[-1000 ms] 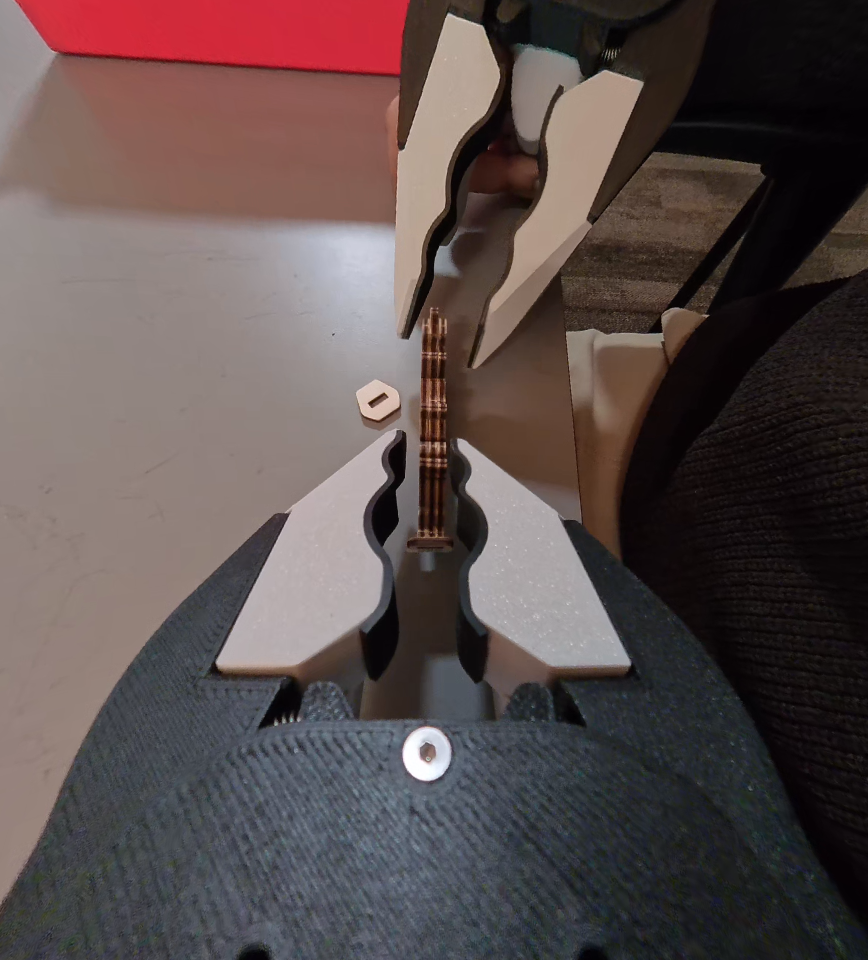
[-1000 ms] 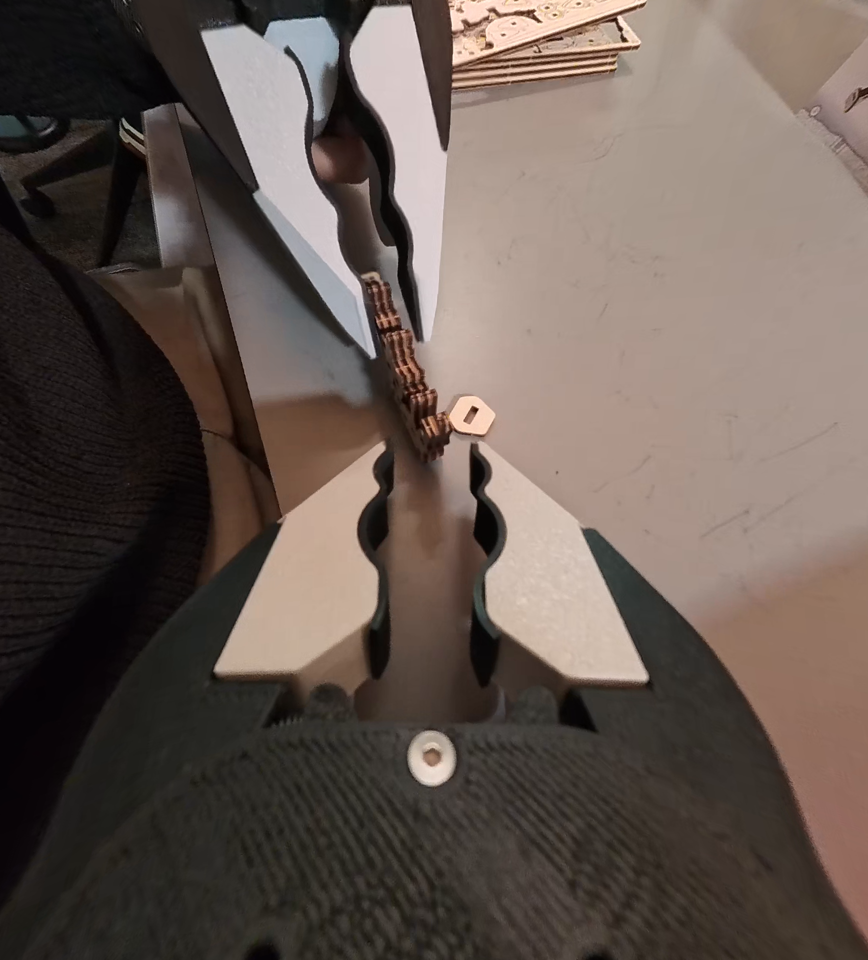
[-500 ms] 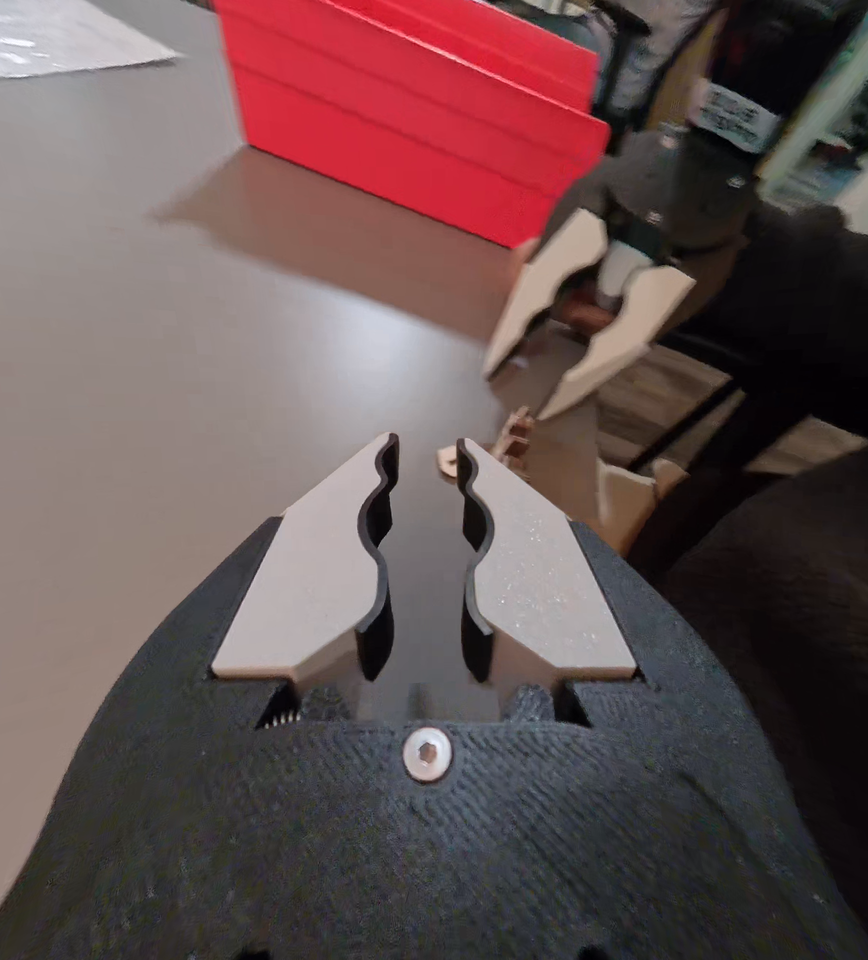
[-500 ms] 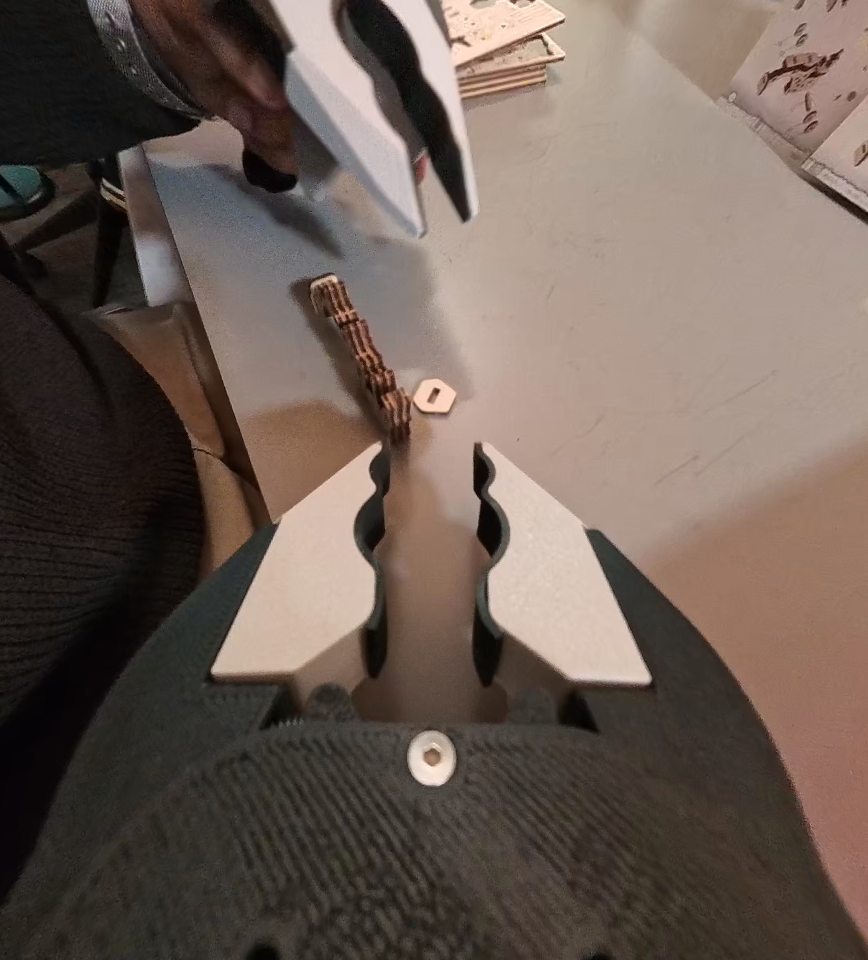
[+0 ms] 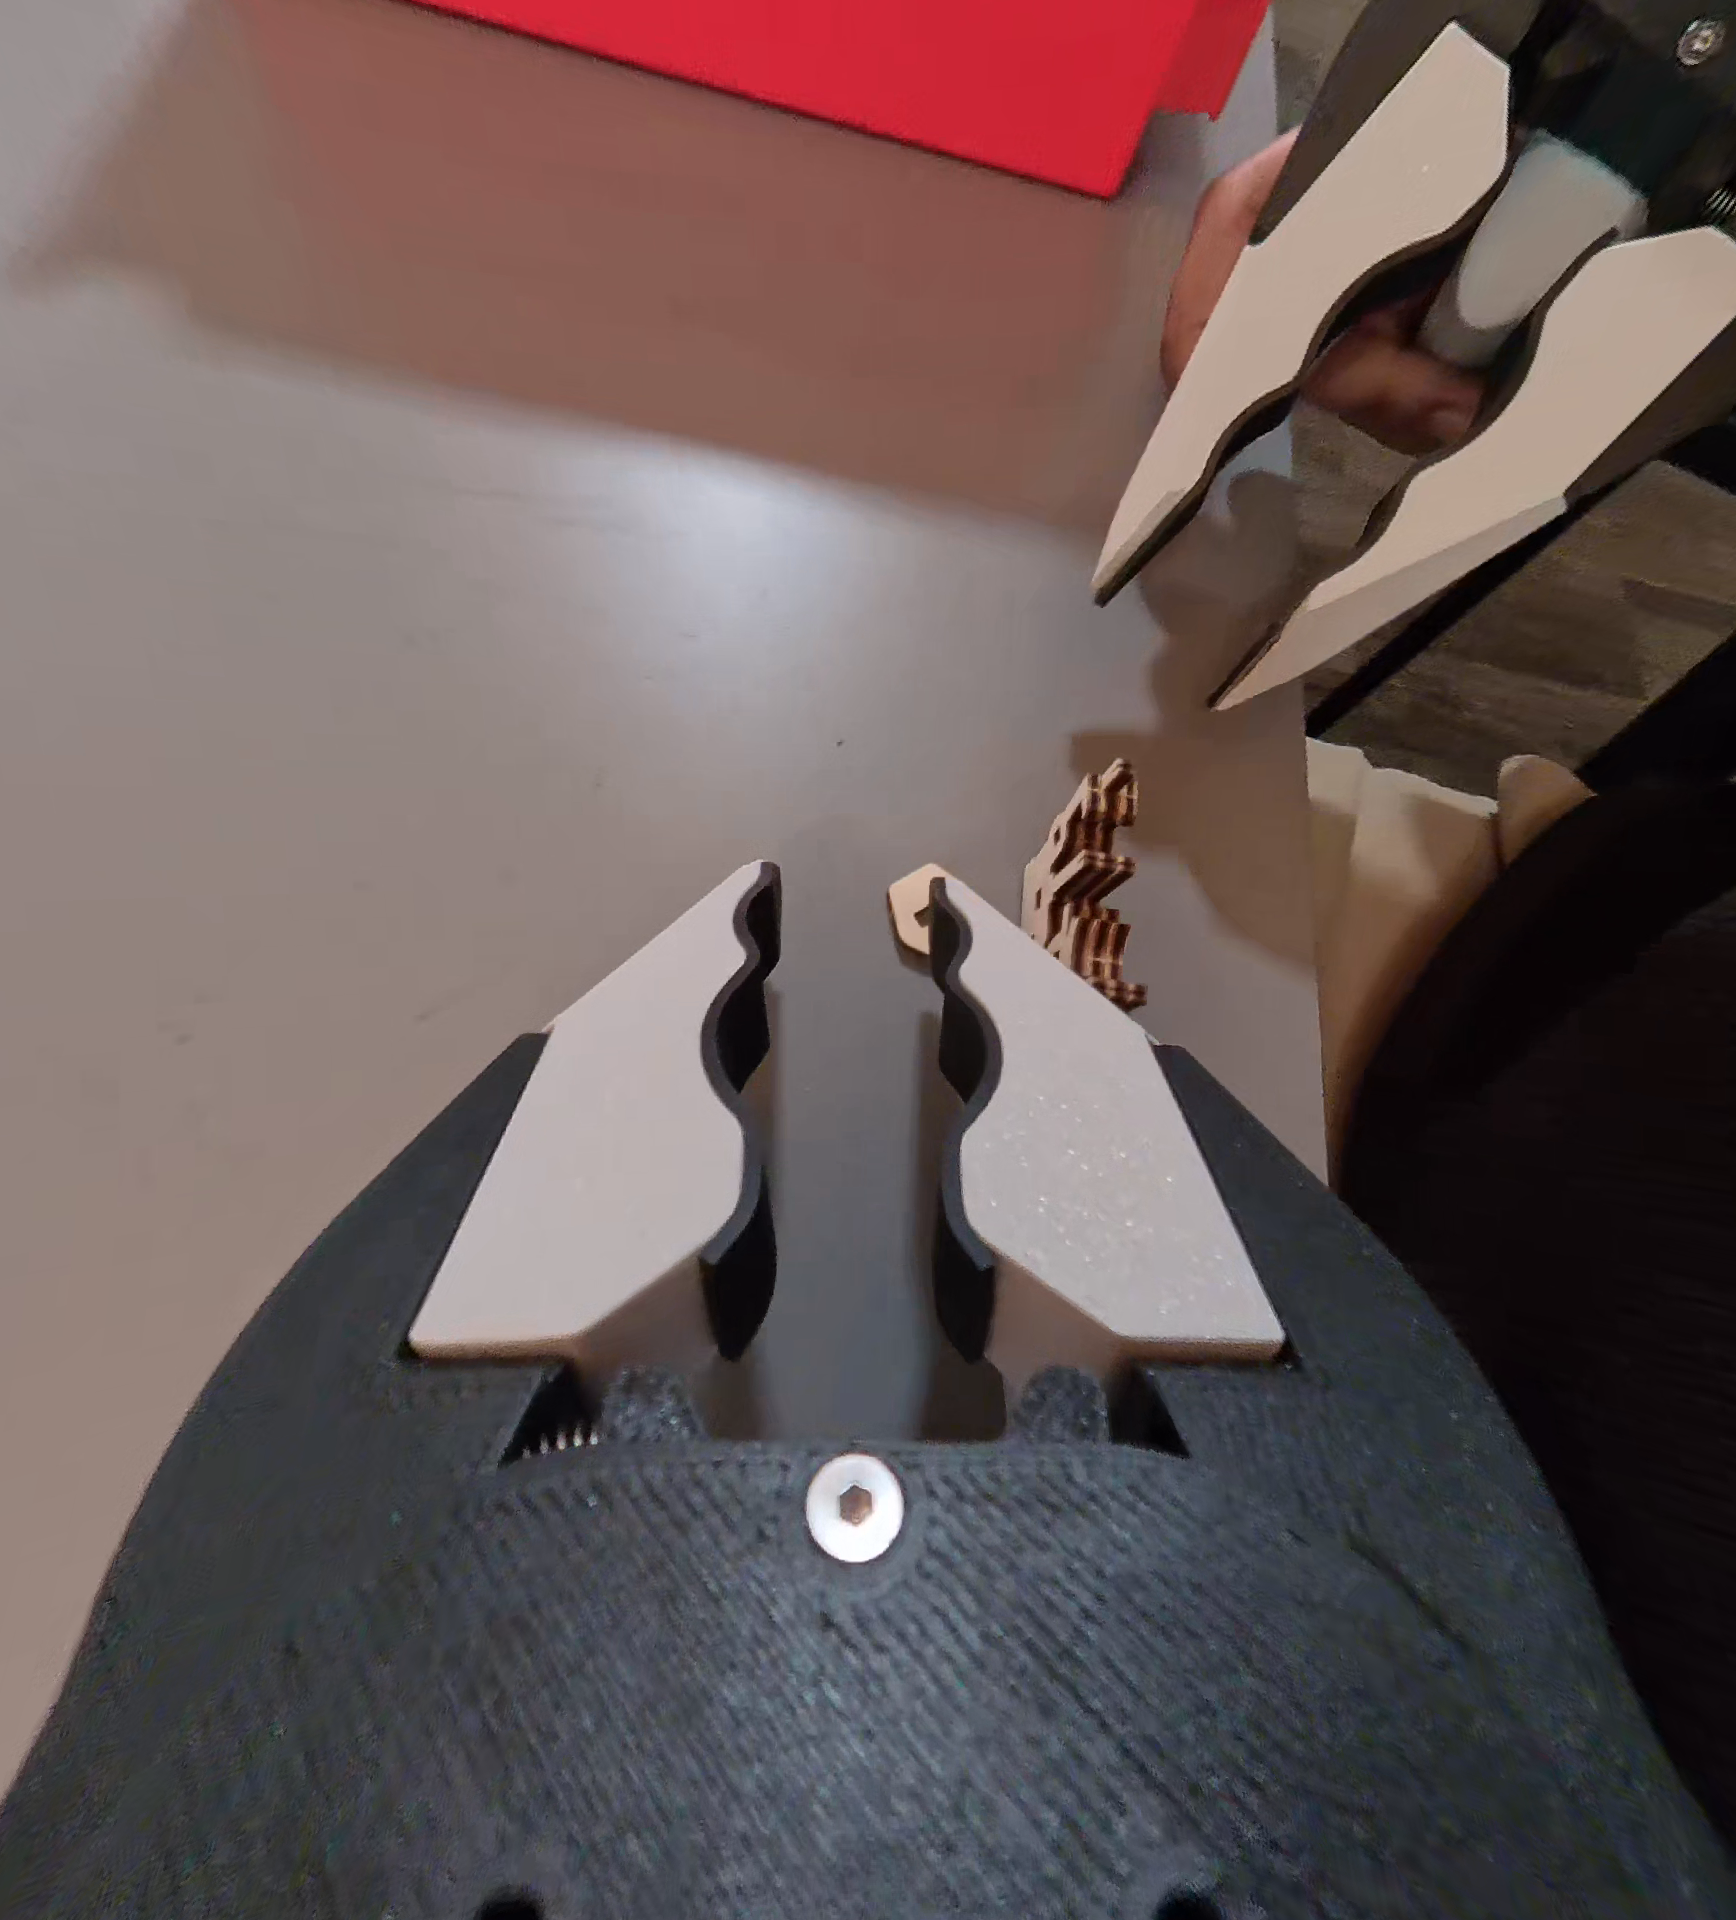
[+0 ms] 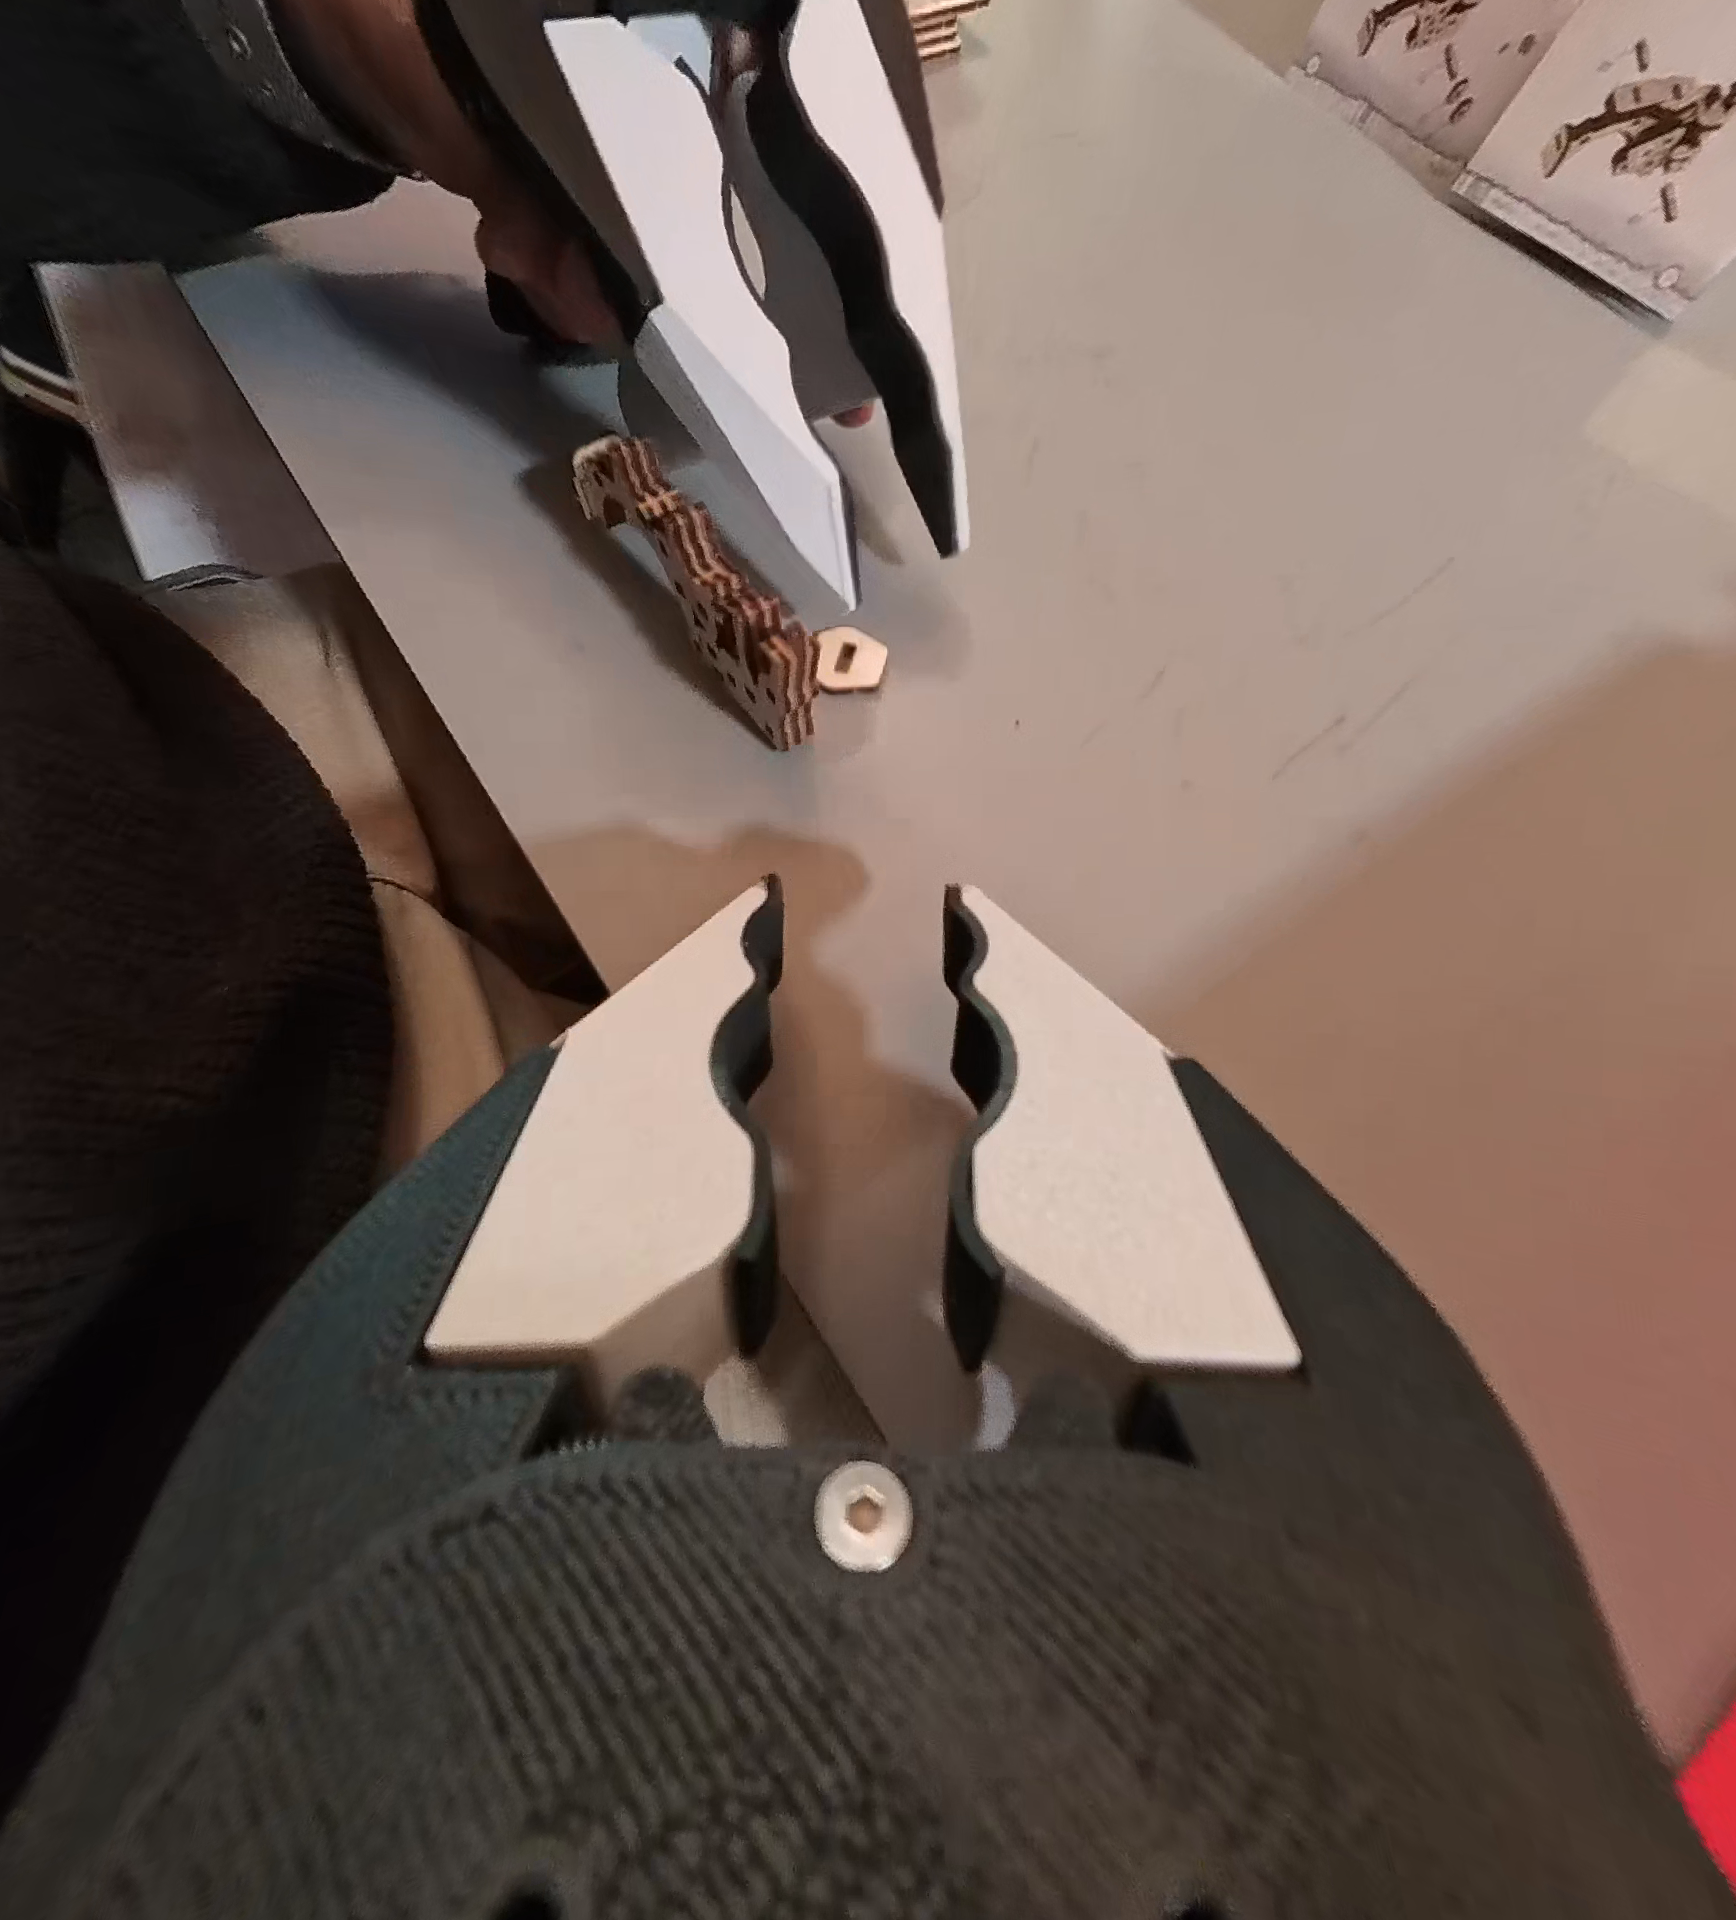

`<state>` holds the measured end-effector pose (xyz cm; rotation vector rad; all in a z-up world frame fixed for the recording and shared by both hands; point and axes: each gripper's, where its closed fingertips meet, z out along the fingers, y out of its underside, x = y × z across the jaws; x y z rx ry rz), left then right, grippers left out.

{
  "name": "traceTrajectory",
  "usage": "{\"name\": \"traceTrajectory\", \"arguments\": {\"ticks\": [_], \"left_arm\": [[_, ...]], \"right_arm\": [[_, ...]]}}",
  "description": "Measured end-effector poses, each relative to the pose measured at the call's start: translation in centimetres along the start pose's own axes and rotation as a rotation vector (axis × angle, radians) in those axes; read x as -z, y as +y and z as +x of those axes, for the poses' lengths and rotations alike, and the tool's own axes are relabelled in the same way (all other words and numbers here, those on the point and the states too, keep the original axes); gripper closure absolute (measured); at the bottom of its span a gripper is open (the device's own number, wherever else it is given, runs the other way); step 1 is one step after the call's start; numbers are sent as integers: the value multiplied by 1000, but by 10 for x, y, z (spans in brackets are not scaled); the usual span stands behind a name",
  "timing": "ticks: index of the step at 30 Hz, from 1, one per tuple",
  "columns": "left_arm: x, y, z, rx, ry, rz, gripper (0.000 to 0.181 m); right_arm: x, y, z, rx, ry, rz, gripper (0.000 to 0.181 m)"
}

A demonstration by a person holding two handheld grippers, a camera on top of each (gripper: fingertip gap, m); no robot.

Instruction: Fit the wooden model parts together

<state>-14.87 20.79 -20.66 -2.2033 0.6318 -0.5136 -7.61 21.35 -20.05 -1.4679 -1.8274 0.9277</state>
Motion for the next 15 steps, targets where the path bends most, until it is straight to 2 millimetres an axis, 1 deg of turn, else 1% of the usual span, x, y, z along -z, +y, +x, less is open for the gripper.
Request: {"name": "traceTrajectory", "arguments": {"ticks": [5,9,11,15], "left_arm": [[-10,9,2,-34,15,-84,152],[-9,8,-3,-11,8,-84,152],[-7,9,-11,-2,-26,-81,151],[4,10,-36,44,-139,-56,157]], "right_arm": [[4,5,1,-19,21,-3,151],[6,5,1,-22,27,-1,151],[5,5,1,-21,27,-2,151],[4,3,1,-14,22,-2,151]]}}
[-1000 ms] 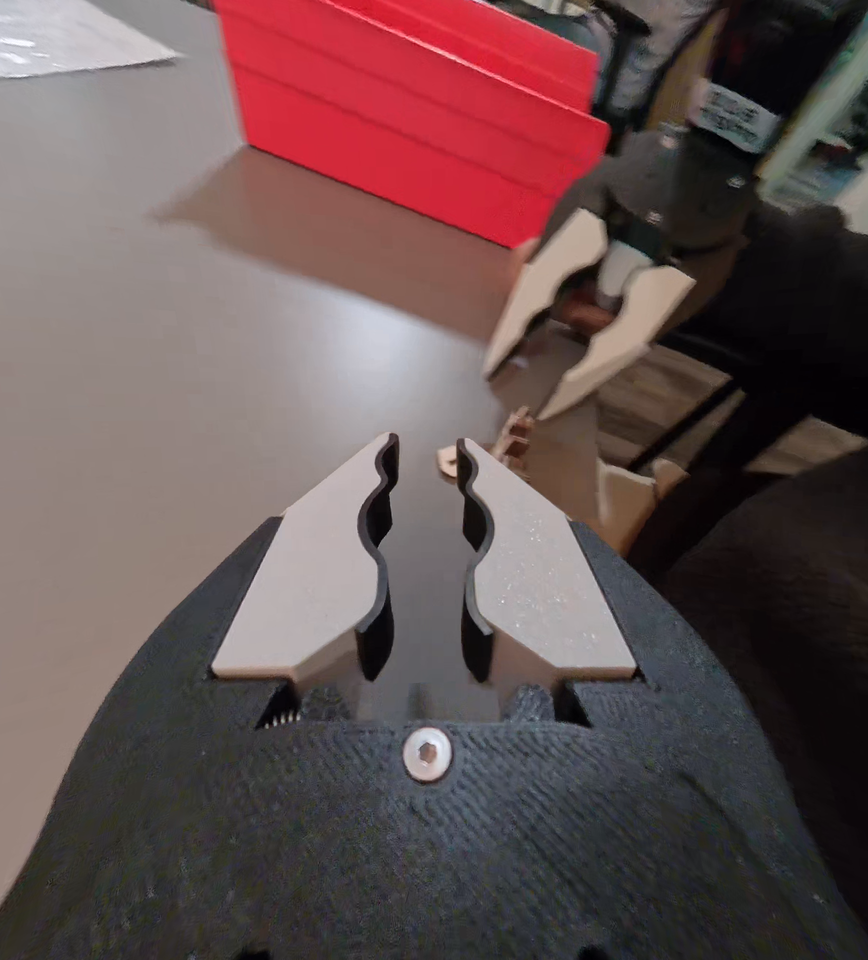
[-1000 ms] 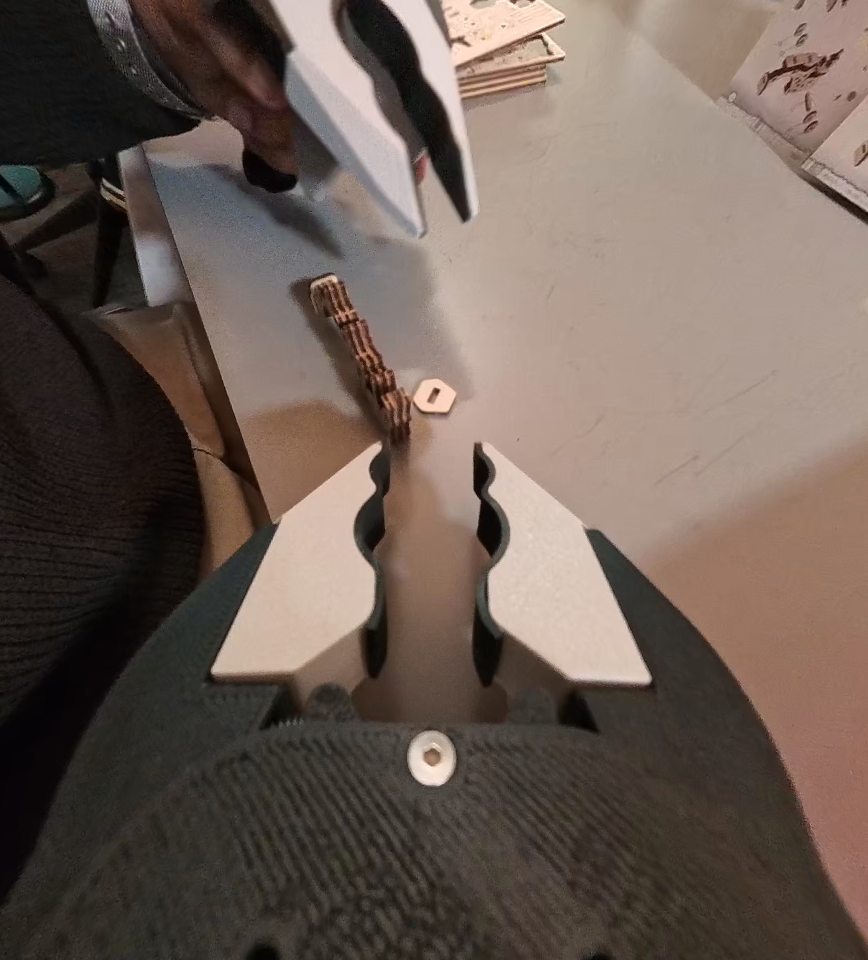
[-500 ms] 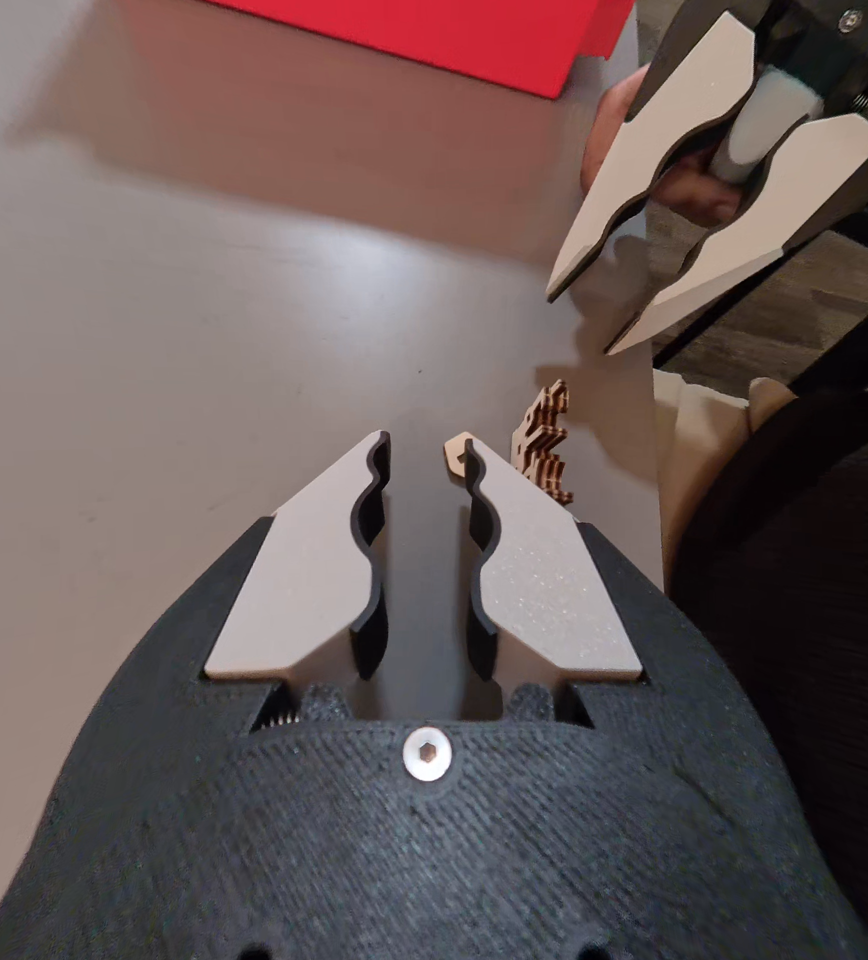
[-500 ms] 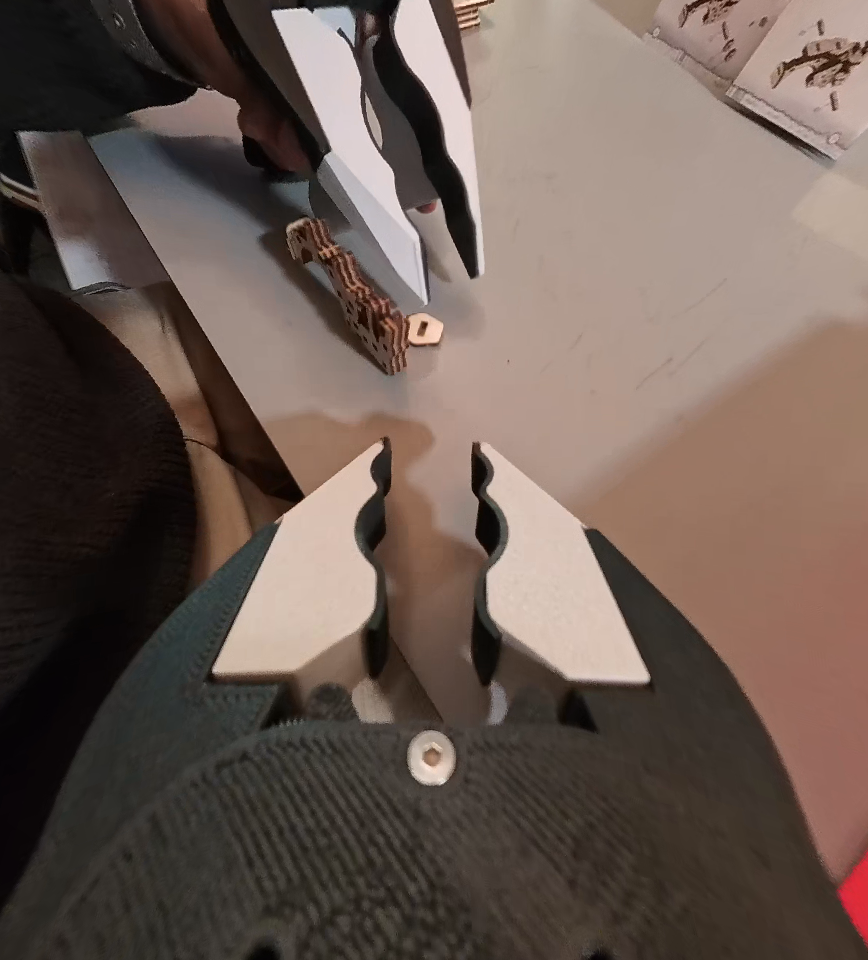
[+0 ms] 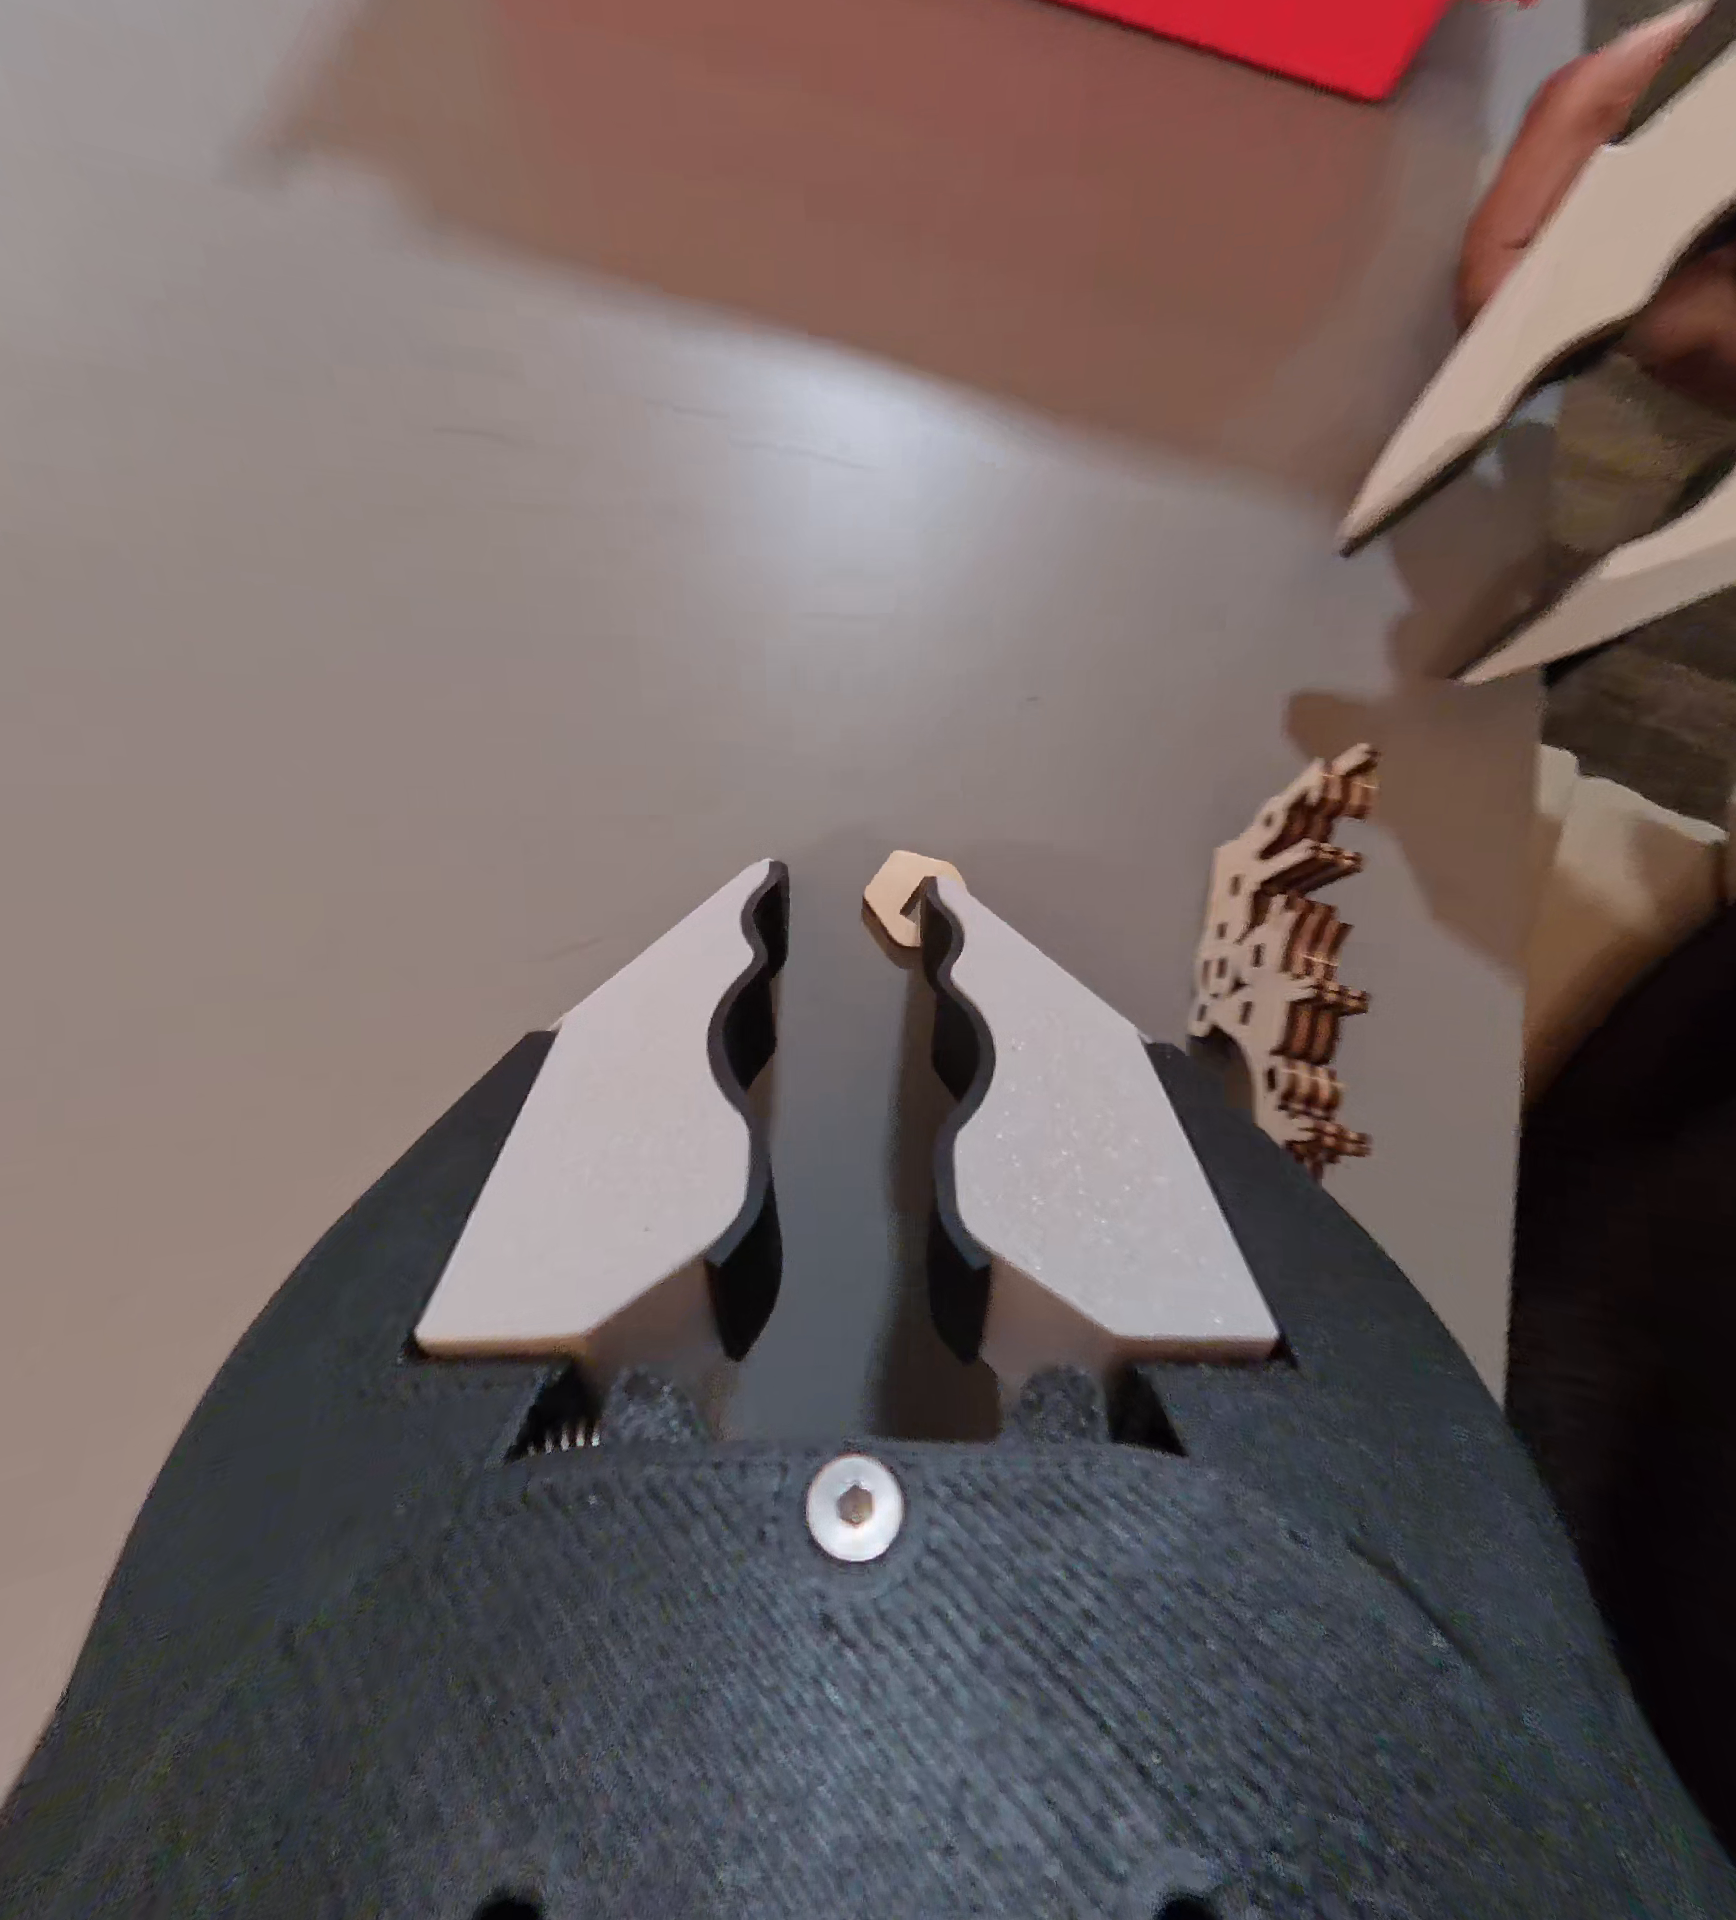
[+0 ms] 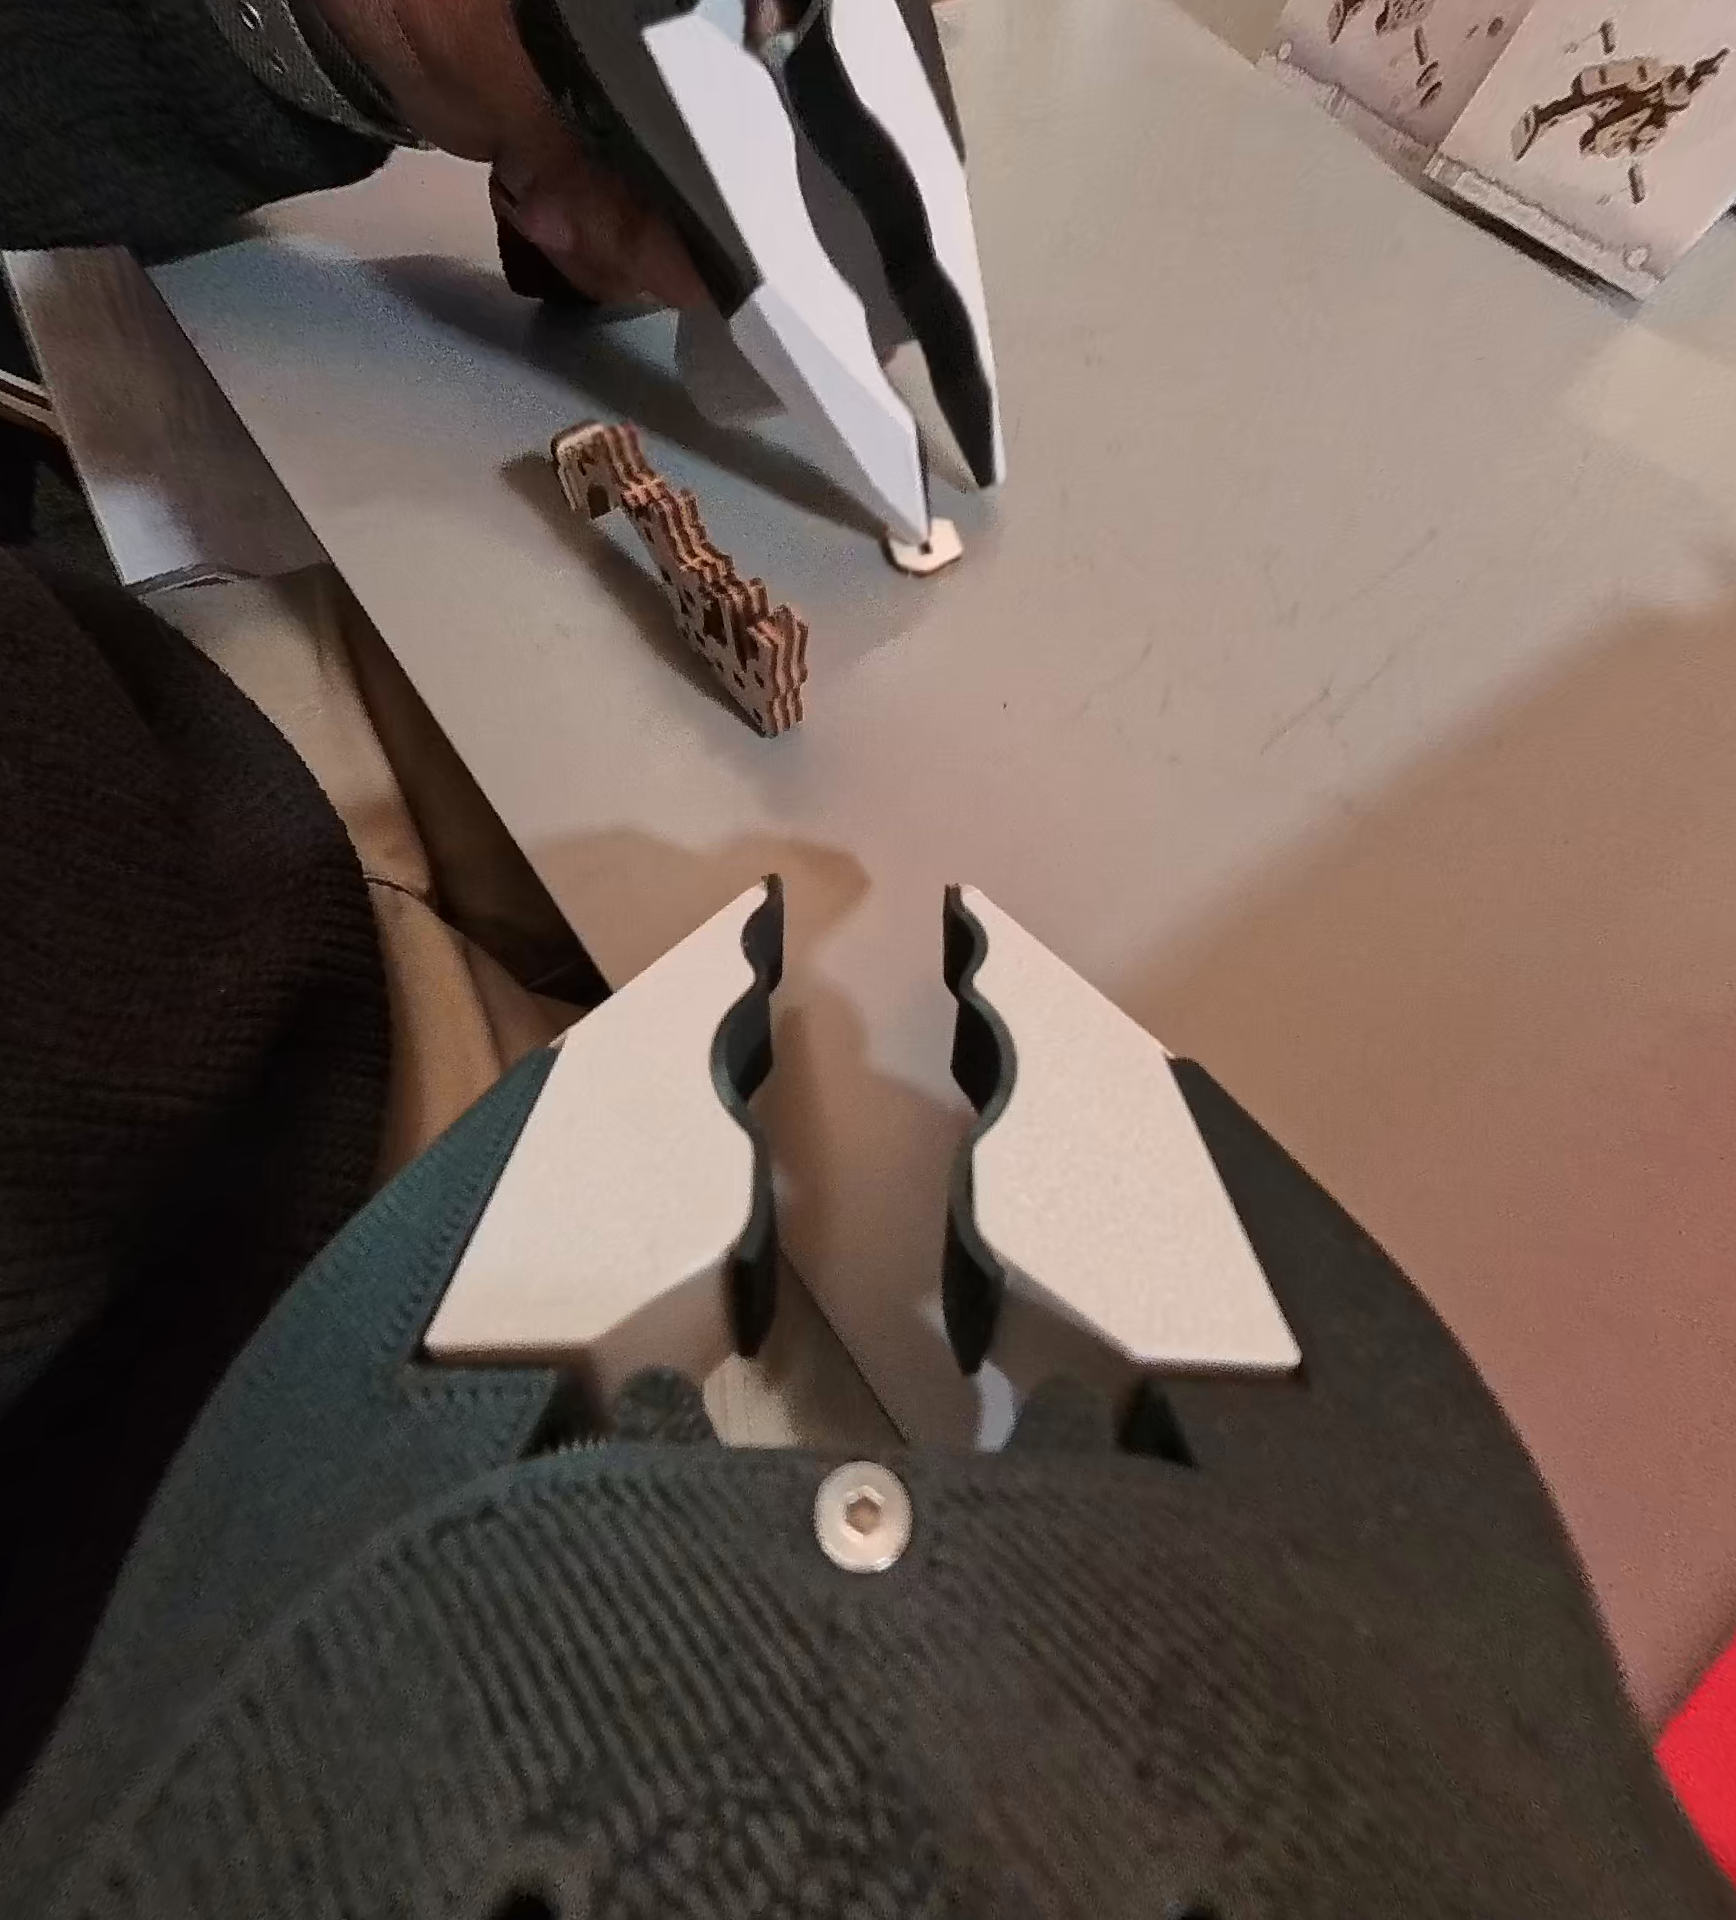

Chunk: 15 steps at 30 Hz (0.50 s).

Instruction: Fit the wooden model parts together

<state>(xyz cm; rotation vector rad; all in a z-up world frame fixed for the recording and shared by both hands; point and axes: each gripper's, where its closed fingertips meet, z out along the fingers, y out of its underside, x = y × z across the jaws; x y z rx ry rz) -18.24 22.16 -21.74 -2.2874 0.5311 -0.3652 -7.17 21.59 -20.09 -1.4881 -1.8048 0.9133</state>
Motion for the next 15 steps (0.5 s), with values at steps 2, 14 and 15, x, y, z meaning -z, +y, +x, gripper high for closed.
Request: {"name": "traceTrajectory", "arguments": {"ticks": [2,14,15], "left_arm": [[4,0,-6,27,-19,14,158],[5,6,0,0,-55,1,158],[4,6,0,-4,-64,-3,164]], "right_arm": [[-1,-1,0,4,-4,0,151],[-9,-5,2,28,-26,-3,152],[-9,-5,2,29,-24,-5,152]]}}
